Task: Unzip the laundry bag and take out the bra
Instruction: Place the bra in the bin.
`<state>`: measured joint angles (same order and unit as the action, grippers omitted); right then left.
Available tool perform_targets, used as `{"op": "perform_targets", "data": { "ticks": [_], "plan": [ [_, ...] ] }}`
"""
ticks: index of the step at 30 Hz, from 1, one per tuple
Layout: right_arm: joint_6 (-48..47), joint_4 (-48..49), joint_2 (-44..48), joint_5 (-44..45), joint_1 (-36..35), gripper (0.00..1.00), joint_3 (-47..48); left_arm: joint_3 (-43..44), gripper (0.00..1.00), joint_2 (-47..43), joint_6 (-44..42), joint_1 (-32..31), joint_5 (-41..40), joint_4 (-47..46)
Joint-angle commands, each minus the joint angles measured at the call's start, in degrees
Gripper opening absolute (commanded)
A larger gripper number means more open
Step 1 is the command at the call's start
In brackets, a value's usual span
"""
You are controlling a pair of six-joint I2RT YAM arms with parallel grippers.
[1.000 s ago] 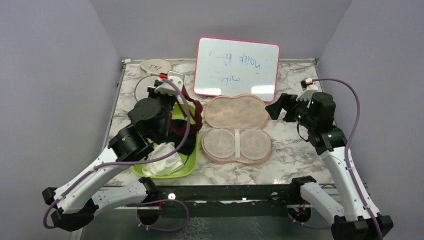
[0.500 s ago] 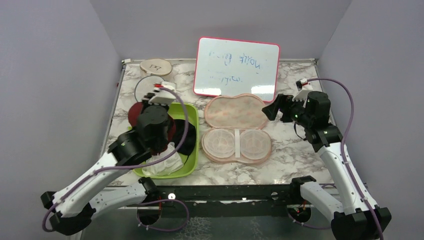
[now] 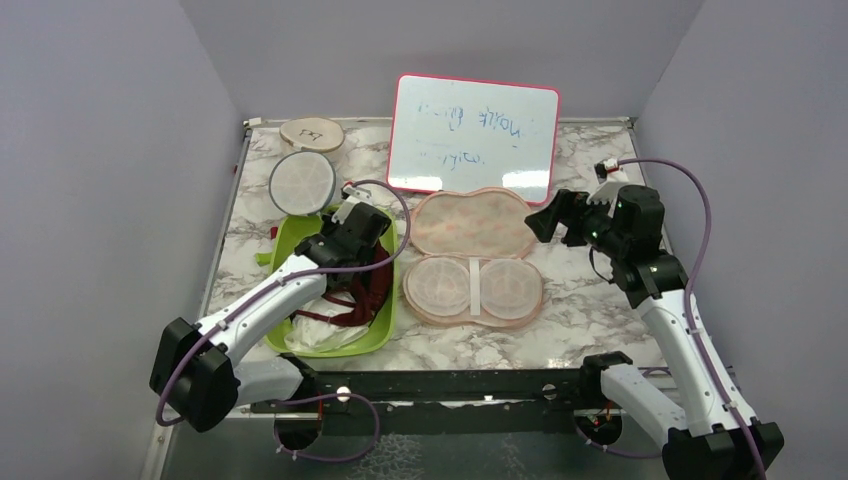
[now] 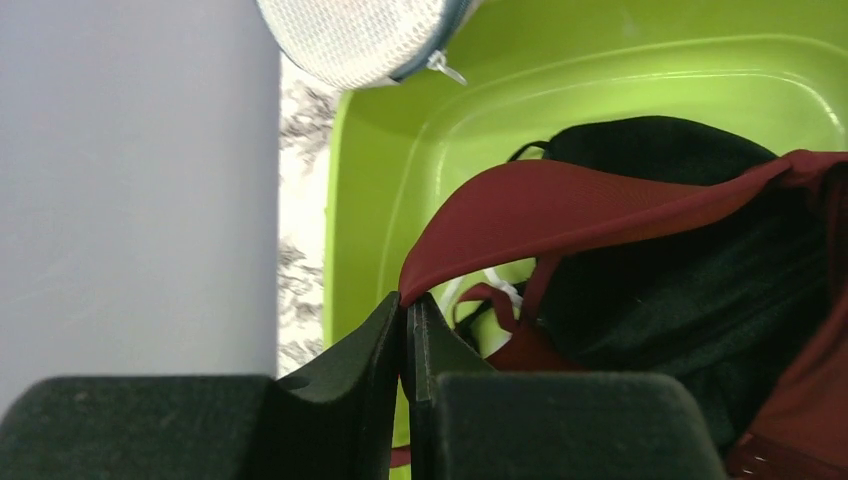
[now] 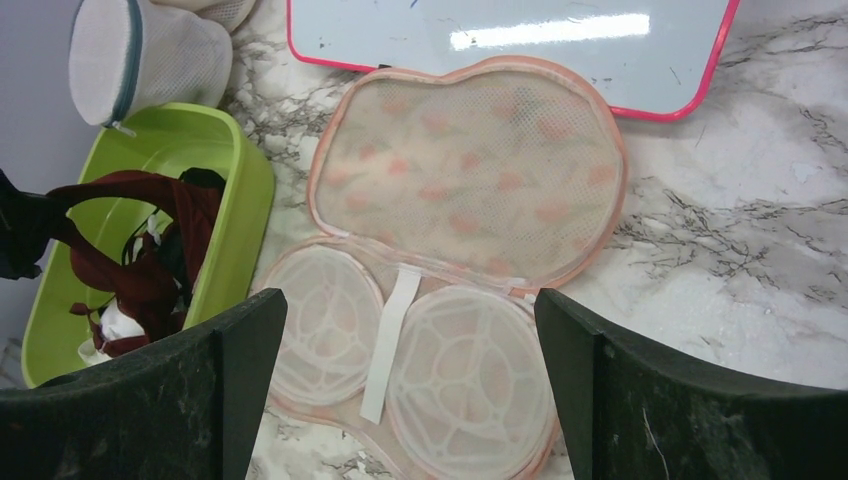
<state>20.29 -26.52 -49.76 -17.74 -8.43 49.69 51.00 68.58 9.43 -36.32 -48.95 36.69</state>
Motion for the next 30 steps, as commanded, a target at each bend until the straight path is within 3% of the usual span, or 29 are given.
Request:
{"op": "perform_targets", "data": {
  "ticks": [1,6,9,17,30],
  "plan": [
    [0.1,1.4,-0.2,-0.8,-0.2,0.93,-1.0,0.6,0.0,2.3,6.6,1.2,6.8,3.7],
    [0.9,3.4,-1.6,-2.3,-0.2,0.93,-2.2,2.1,0.0,6.5,9.0,3.0,6.0,3.0],
    [1.0,3.3,-2.3,-2.7,-0.2,0.93,-1.9,1.0,0.0,7.1,8.8,4.6,6.5,-2.5],
    [0.6,1.6,-1.5,-2.8,-0.2,0.93,-1.8,-1.8,0.0,10.1,7.7,14.2,11.8,-11.0],
    [2.8,5.6,-7.9,-6.8,-0.2,0.92,-4.4,-6.5,0.01,0.0,12.5,14.7,17.6,-8.9]
  ]
}}
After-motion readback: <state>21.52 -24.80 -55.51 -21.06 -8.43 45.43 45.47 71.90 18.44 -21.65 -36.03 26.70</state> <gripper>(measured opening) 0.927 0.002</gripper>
